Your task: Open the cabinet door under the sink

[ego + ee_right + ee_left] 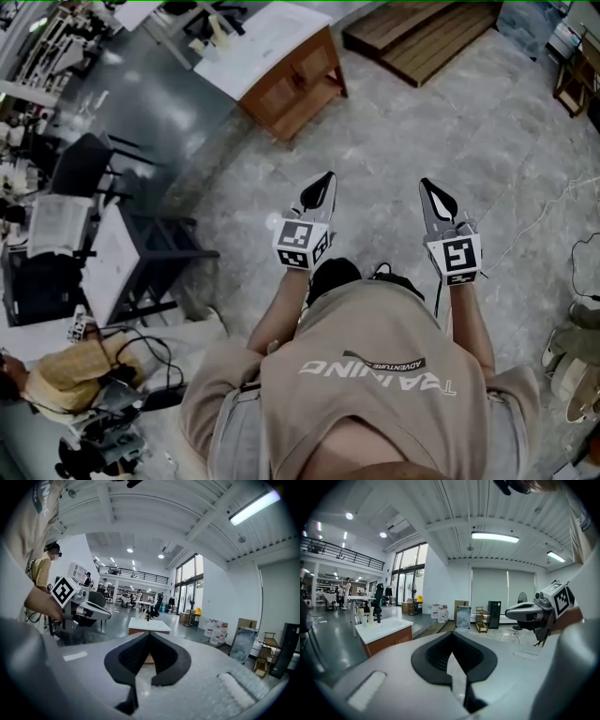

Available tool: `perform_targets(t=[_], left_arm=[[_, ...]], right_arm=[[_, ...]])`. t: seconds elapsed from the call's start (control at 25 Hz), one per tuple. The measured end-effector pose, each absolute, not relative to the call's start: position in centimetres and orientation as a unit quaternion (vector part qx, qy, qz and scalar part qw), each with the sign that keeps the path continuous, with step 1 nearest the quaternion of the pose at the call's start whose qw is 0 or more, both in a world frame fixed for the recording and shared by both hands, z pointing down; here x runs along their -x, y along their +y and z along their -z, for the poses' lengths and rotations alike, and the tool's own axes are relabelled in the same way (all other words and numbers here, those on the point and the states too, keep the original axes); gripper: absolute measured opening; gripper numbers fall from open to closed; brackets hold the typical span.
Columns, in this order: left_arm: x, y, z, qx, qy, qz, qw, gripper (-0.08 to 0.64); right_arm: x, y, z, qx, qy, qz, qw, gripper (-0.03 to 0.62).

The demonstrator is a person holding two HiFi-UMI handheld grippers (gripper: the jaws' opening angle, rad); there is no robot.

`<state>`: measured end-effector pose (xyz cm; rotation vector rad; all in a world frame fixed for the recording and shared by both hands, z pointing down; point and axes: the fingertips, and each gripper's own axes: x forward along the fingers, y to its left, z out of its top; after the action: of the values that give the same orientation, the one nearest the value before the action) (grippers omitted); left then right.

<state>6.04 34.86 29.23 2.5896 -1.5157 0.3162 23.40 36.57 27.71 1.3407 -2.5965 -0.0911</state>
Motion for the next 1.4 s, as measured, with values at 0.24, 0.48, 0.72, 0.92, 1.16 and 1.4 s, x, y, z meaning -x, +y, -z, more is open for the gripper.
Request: perform_targets(t=[0.24, 0.48, 0.72, 0.92, 1.16, 1.4], left_arm=[[-6.7, 33.2, -30.3, -0.855, -0.5, -0.119, 0.073, 0.018], [-7.3, 30.5, -30.5, -0.863, -0.488, -0.116, 0.07, 0.017], [-6.8, 26.7, -31.4, -0.864, -0.484, -0.101, 0.09, 0.018], [-5.1, 22.4, -30.1, -0.872, -0.475, -0.09, 0.079, 0.017], [-1.8, 18.2, -30.8, -0.872, -0.474, -0.088, 0.087, 0.018], [-0.4, 15.1, -31.6, -0.878, -0.461, -0.085, 0.093, 0.017]], right_arm=[[-24.1, 34.7, -28.6, -0.454, -0.885, 0.014, 0.102, 0.002], [-24.1, 32.6, -29.9, -0.456, -0.883, -0.002, 0.109, 0.002], [-23.8, 29.4, -29.4, -0.463, -0.878, 0.002, 0.122, 0.002], [-22.3, 25.1, -27.4, -0.476, -0.871, 0.022, 0.122, 0.002], [-18.4, 22.1, -27.6, -0.472, -0.871, 0.017, 0.132, 0.002], [-17.9, 19.7, -28.5, -0.49, -0.858, 0.0, 0.155, 0.002]])
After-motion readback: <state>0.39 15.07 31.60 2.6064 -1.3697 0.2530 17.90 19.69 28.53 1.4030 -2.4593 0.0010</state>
